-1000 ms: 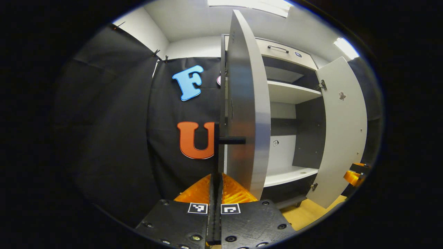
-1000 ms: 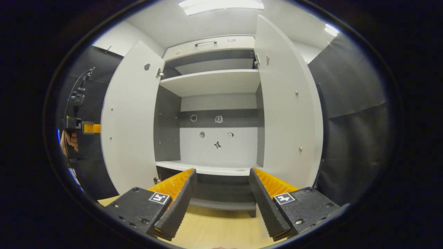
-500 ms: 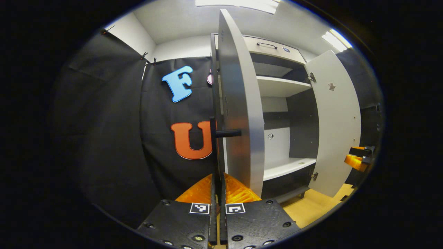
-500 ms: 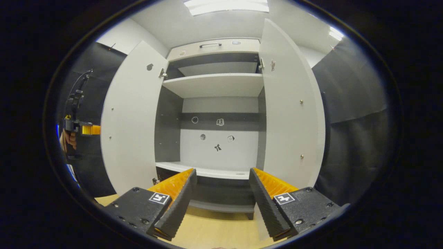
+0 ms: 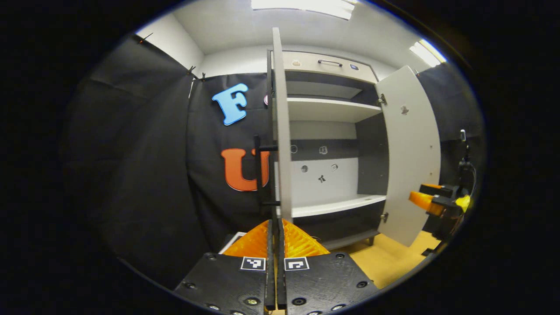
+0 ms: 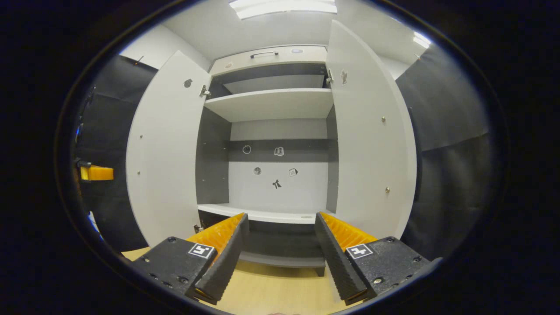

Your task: Open the right door of the double-door shoe cabinet with the right hand, and open the left door with the left hand.

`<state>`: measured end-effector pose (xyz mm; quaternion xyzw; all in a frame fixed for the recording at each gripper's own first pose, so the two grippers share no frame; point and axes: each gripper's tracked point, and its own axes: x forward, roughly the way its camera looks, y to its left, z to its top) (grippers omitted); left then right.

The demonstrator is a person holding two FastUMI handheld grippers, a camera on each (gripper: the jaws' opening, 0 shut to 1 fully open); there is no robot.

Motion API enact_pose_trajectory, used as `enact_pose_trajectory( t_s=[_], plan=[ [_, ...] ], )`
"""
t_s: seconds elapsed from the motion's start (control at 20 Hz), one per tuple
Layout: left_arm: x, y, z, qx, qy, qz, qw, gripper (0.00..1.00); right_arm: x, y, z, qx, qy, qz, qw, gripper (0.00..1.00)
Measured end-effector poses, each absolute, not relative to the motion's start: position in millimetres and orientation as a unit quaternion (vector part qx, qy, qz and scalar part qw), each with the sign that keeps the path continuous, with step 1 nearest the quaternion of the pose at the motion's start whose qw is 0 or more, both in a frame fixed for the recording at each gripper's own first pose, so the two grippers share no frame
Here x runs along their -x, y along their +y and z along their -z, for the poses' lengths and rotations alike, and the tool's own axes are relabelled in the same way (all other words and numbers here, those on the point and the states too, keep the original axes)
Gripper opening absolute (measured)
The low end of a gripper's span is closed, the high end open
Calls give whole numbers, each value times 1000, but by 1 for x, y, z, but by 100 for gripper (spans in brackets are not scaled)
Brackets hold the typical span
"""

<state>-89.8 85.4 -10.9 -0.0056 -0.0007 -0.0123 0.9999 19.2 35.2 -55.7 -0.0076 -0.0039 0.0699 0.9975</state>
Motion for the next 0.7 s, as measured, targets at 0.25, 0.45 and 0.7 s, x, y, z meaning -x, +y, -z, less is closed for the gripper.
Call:
enact_pose_trajectory(
  t_s=[0.25, 0.45, 0.7],
  plan=[
    [31, 25, 9, 23, -38, 5, 999, 1, -13, 35, 46, -6, -9, -64, 998, 94],
    [-20, -9, 35, 50, -17, -4, 999, 12, -1, 25, 38, -13, -26, -56, 998, 94],
    [-33, -18, 56, 54, -6, -17, 998, 38, 2, 4, 39, 7, -30, -32, 999, 94]
  ],
)
